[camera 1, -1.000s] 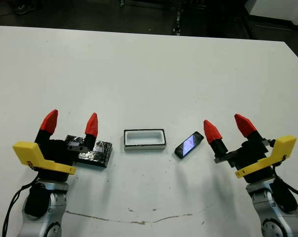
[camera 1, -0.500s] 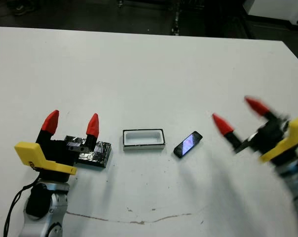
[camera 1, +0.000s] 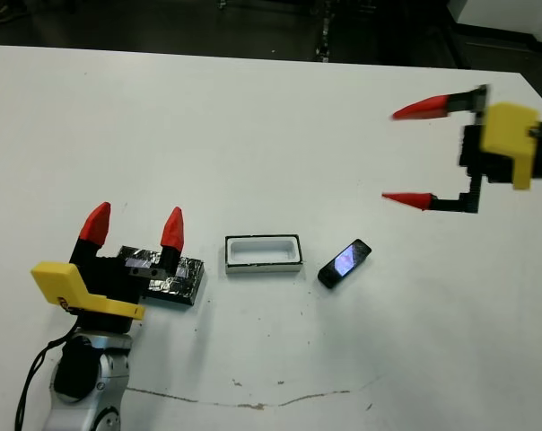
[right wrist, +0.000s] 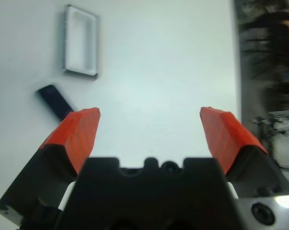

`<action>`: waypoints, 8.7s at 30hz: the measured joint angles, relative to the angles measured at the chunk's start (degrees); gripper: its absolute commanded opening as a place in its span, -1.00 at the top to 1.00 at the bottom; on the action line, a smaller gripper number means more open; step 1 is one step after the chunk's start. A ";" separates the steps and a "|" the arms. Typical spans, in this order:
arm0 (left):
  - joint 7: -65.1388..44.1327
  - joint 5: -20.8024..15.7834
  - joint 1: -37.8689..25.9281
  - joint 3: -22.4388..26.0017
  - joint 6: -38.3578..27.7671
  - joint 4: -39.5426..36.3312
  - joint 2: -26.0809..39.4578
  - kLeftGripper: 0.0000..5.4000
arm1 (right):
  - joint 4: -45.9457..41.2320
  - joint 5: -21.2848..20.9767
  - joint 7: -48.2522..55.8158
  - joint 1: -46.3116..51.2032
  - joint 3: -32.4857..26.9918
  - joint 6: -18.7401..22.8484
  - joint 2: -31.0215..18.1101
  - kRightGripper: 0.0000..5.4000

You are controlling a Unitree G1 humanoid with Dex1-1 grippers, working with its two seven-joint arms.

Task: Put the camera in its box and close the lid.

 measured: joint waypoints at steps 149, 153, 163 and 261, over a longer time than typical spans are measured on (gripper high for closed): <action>0.51 1.02 0.71 0.07 -0.77 -0.39 -0.08 -1.00 | 15.71 2.83 -4.76 -0.66 10.90 25.85 32.97 0.38; 0.51 1.11 0.71 0.07 -0.80 -0.39 -0.07 -1.00 | 15.71 2.18 -4.76 -0.66 11.47 25.85 32.66 0.38; 0.50 0.83 0.71 0.08 -1.02 -0.23 -0.08 -1.00 | 15.61 1.34 -4.71 -0.65 12.05 24.86 32.00 0.38; -82.92 -8.99 -45.69 -9.14 12.02 28.97 54.31 -1.00 | -29.80 17.52 -60.02 64.07 -20.34 8.70 44.56 1.00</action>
